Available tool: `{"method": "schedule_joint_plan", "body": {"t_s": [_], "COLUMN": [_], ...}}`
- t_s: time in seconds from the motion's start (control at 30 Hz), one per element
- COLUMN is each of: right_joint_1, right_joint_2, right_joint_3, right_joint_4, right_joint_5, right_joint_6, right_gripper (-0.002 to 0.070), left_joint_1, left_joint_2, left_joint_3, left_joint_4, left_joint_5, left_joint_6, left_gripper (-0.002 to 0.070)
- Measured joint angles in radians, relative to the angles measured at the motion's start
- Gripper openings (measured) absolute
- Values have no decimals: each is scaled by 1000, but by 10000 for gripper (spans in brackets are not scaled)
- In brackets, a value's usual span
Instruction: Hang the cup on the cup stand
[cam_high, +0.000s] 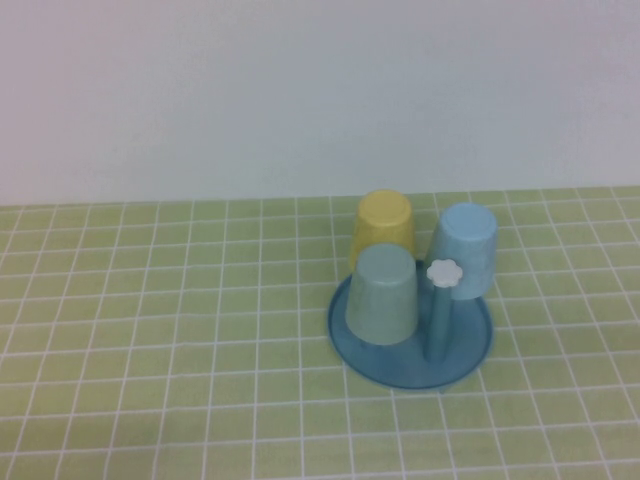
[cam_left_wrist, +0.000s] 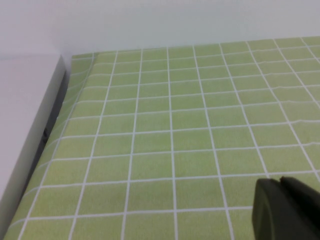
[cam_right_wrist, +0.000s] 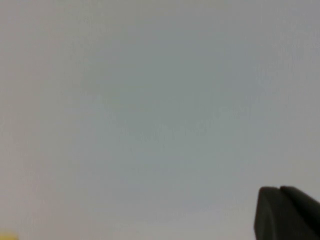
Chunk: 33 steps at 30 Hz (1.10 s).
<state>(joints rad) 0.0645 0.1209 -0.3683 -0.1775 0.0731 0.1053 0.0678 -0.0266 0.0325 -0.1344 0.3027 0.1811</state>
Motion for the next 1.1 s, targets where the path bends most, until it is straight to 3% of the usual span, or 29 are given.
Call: {"method": "schedule_joint_plan", "body": {"t_s": [0.1, 0.23, 0.43, 0.8, 1.1], "right_joint_1": [0, 0, 0, -2, -35], "right_joint_2": [-50, -87, -93, -110, -132], "right_joint_3": [60, 164, 243, 386, 397], "right_joint_4": [307, 403, 418, 291, 291], "right_joint_5": [213, 275, 261, 204, 246], "right_joint_6": [-447, -626, -600, -503, -479], "right_gripper": [-1, -1, -1, -1, -1], "left_joint_1": [0, -2, -2, -2, -2], "left_joint_2": [0, 0, 0, 0, 0], "left_joint_3": [0, 0, 0, 0, 0], "left_joint_4": [2, 0, 0, 0, 0], "left_joint_5": [0, 0, 0, 0, 0], "left_joint_6": [4, 4, 4, 0, 0], "left_gripper": [0, 0, 0, 0, 0]}}
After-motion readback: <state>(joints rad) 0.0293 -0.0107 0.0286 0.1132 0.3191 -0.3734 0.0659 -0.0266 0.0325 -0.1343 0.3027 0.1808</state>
